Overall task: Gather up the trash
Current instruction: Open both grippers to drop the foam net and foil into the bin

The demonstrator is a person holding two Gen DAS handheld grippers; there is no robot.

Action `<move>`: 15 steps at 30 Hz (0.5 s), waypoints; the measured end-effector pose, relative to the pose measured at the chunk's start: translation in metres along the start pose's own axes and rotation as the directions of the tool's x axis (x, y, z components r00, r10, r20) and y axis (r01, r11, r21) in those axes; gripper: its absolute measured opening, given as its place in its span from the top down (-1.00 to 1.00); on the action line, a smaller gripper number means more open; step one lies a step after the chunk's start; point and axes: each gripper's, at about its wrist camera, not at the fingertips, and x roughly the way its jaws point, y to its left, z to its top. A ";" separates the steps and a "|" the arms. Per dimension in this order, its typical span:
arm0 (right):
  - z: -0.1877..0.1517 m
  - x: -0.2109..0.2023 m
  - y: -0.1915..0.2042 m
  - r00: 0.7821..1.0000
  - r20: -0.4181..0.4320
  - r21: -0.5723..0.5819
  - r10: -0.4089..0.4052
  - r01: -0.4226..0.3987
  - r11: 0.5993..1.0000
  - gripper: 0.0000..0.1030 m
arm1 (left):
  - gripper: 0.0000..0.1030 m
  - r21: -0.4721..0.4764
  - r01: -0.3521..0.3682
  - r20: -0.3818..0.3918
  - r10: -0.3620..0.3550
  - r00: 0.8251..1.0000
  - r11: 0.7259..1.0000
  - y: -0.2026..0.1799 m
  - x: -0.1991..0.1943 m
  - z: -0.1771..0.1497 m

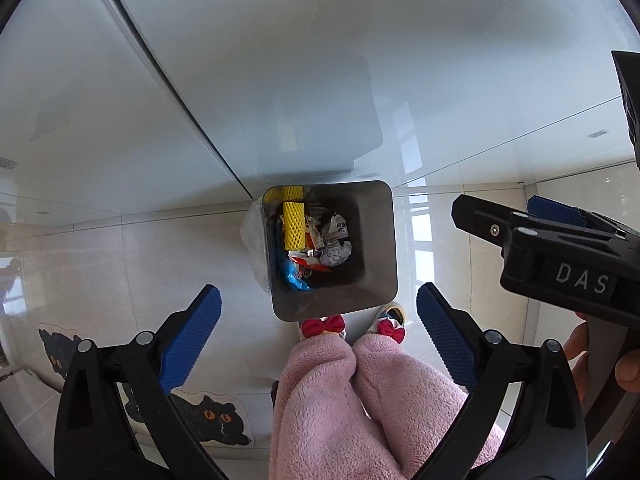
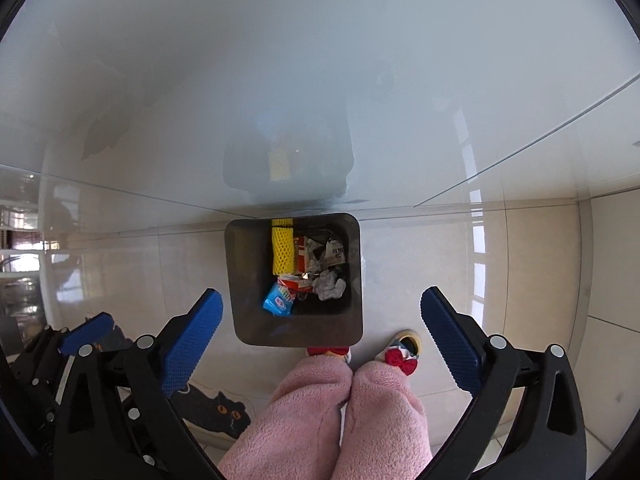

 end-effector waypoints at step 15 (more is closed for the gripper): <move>-0.012 -0.136 -0.002 0.991 0.132 -0.099 0.010 0.003 0.995 -0.93 | -0.84 -0.005 0.001 0.141 0.000 0.990 1.000 -0.015 -0.121 -0.013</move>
